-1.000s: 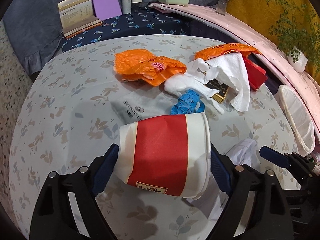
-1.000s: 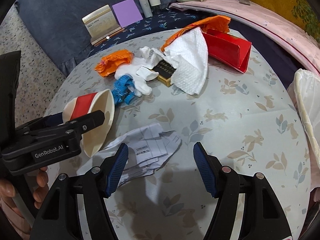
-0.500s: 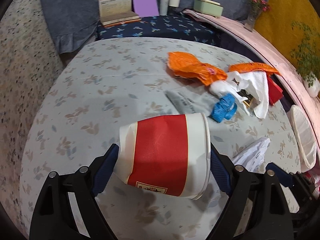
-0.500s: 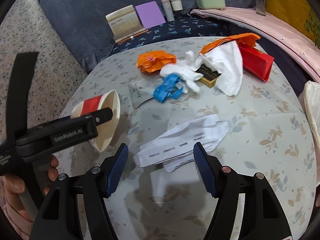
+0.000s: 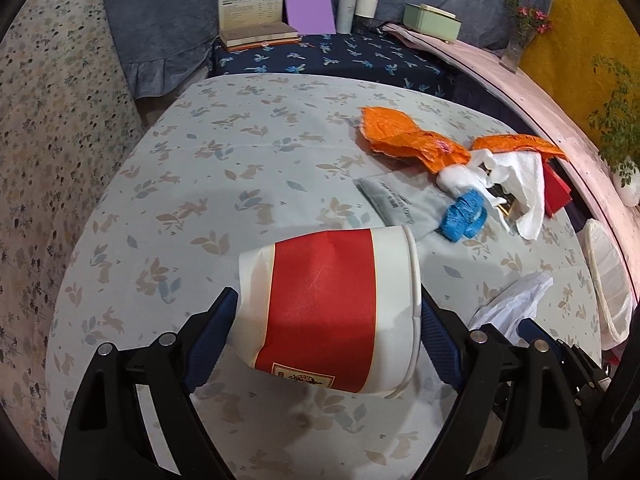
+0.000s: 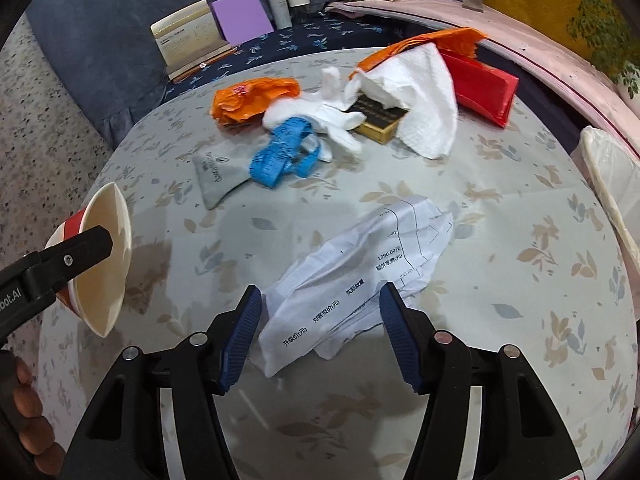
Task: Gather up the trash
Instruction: 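Grasp the crumpled white paper receipt with the right tool and lift it, then carry receipt and cup over the trash bin and open both tools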
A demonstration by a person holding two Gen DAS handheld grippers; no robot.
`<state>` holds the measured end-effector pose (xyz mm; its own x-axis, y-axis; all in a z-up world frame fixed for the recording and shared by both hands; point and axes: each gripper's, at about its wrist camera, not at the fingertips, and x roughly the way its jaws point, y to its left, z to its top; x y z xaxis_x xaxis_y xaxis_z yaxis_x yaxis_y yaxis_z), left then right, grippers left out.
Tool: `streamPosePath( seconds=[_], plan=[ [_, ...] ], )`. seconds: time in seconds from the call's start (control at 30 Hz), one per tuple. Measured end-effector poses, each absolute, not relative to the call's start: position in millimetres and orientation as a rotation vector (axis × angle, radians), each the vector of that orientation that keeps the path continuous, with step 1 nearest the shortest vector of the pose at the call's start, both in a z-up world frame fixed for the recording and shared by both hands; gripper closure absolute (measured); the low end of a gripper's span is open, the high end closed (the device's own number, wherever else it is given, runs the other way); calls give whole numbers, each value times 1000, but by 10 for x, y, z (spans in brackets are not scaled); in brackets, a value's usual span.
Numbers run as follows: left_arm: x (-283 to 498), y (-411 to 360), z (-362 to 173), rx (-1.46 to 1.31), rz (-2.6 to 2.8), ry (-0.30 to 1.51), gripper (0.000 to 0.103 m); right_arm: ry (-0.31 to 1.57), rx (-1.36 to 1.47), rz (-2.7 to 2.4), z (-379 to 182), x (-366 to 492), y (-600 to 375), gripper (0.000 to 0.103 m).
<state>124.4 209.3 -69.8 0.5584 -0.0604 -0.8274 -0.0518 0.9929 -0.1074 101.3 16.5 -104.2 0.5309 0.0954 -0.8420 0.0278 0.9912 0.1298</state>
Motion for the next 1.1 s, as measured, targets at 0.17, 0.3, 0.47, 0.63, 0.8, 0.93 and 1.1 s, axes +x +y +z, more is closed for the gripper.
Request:
streamPosePath(
  seconds=[0.17, 0.3, 0.47, 0.63, 0.8, 0.93, 1.1],
  plan=[
    [1235, 1796, -716, -105, -61, 990, 21, 1017, 171, 67, -1010, 927, -101, 76],
    [1210, 1506, -692, -84, -112, 987, 21, 1009, 190, 80, -950, 805, -294, 91],
    [1179, 1122, -640, -55, -172, 980, 21, 956, 189, 59, -773, 658, -544, 93],
    [1164, 741, -512, -24, -234, 957, 21, 887, 221, 9, -512, 563, -937, 93],
    [1152, 314, -349, 1, -301, 917, 21, 814, 254, -61, -236, 467, -1423, 93],
    [1155, -48, -240, 4, -363, 899, 21, 769, 279, -122, -90, 417, -1797, 93],
    [1153, -513, -115, 29, -427, 866, 21, 728, 306, -192, 41, 358, -2245, 93]
  ],
)
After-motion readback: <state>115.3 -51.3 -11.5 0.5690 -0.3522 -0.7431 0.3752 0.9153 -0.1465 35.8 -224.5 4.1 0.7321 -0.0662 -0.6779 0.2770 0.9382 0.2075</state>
